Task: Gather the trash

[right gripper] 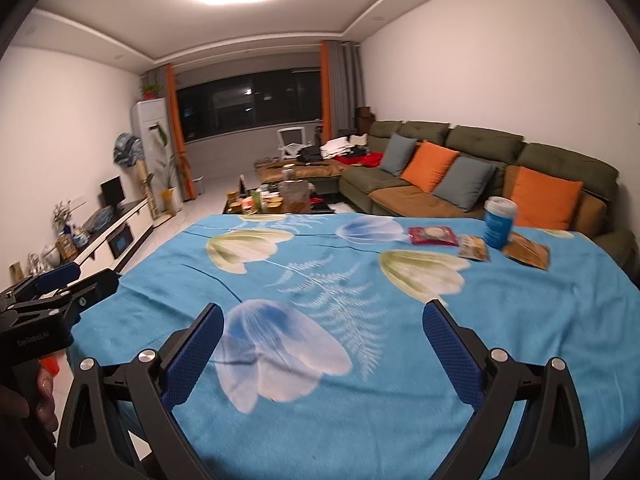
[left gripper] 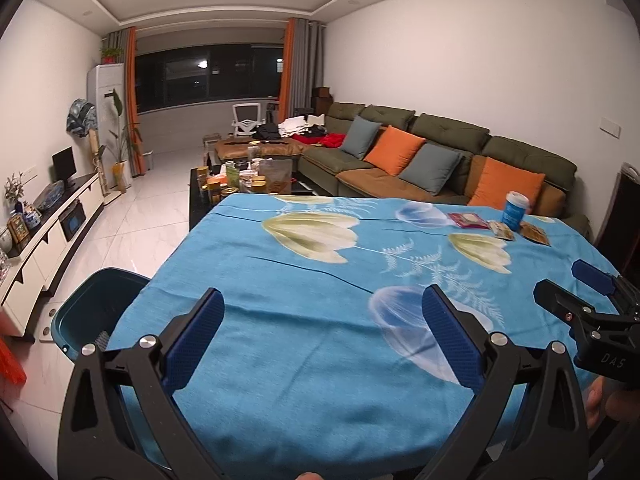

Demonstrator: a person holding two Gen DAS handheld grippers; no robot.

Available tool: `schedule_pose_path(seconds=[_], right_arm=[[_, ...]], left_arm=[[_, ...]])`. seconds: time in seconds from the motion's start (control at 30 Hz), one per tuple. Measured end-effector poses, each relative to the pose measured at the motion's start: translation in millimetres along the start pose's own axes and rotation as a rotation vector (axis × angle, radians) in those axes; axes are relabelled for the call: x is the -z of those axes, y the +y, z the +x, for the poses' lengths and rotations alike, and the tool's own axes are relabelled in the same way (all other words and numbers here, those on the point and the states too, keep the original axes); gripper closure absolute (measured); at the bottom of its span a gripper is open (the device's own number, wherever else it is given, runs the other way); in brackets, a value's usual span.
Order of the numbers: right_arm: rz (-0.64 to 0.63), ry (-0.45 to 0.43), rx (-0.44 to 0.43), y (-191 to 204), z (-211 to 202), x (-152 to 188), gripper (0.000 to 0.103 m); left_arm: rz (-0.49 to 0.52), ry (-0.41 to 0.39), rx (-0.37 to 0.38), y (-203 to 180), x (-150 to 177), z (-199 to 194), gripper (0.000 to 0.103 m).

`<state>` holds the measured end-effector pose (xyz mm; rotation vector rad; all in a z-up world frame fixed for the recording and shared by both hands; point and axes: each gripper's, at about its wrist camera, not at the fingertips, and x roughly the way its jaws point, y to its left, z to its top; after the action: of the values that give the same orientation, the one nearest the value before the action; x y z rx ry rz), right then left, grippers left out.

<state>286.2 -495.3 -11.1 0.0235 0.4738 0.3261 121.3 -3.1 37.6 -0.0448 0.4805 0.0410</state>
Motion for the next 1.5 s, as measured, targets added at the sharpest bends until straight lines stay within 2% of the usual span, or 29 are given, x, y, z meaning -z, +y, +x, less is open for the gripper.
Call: schedule_pose_path(seconds=[0.37,0.7,0.97,1.27,1.5], right_arm=[[-0.002,-0.103,0.095,0,-45,22,0.007],[-0.01,-0.182,0.113,14,-72,36,0.007],[-0.004,-0.22,0.114,24,-87,49,0.007],[-0.028,-0.202,0.139,35,-88,59,0.007],[-0.062,-0.227,0.138,49,-97,68,0.007]], left_arm=[[0.036,-0.073,0.041,-12,24,-37,0.006],[0.022,-0.194,0.064,-15,45,-79,0.006],[0.003,-0.25,0.066,-17,60,-102,0.006],[0.012,-0.233,0.072,-16,77,-106,0.006],[0.018,-0.251,0.062,-14,84,-110,0.006]])
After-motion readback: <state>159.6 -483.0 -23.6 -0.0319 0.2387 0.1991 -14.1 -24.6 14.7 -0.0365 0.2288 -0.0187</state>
